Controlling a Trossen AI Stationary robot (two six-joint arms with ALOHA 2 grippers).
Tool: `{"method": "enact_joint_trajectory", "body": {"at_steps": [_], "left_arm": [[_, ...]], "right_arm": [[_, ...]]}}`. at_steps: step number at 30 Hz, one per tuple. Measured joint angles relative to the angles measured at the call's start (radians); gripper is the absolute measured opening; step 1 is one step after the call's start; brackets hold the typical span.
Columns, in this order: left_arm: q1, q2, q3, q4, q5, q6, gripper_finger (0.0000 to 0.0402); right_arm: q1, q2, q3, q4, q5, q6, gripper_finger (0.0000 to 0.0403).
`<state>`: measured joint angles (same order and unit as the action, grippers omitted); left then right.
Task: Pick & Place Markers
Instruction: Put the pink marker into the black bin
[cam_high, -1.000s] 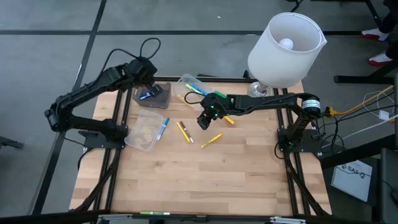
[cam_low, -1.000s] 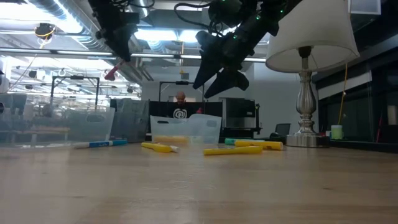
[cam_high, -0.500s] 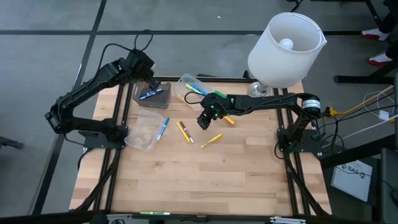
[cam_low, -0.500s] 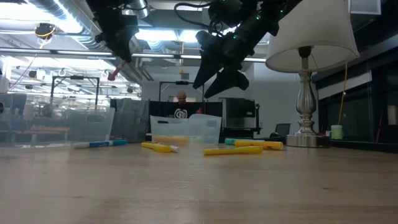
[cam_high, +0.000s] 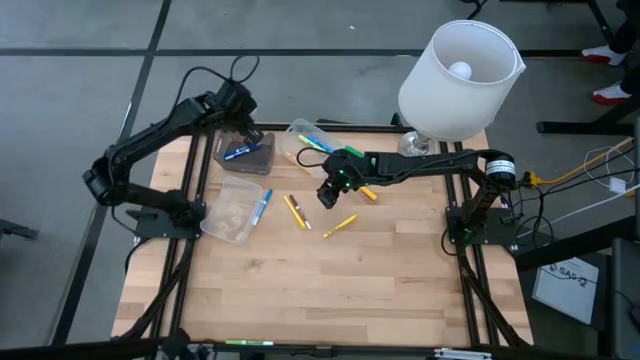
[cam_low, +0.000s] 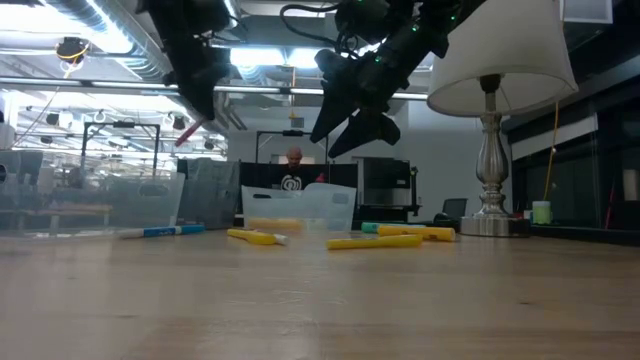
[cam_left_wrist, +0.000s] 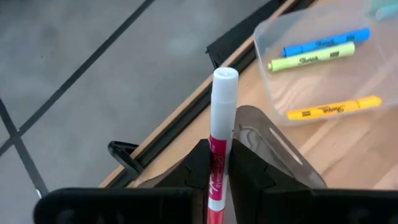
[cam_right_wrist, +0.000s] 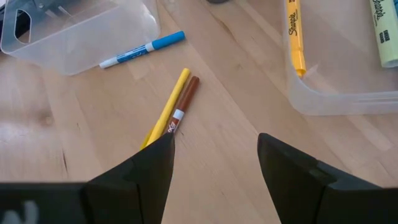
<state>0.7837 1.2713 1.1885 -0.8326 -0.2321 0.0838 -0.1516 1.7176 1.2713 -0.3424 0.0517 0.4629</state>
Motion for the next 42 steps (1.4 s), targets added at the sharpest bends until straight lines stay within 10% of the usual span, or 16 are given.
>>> {"method": "enact_joint_trajectory", "body": {"at_steps": [24,42], "left_arm": [[-0.003,0.053,-0.006,-0.008,0.044,0.036,0.0031],[-0.024,0.050,-0.240,0.150,0.047,0.033,0.0031]], "right_arm": [[0.000,-0.001,0.000,0.000,0.000,0.000,0.0228],[0.000,-0.001,0.000,0.000,0.000,-0.027,0.0228]]}}
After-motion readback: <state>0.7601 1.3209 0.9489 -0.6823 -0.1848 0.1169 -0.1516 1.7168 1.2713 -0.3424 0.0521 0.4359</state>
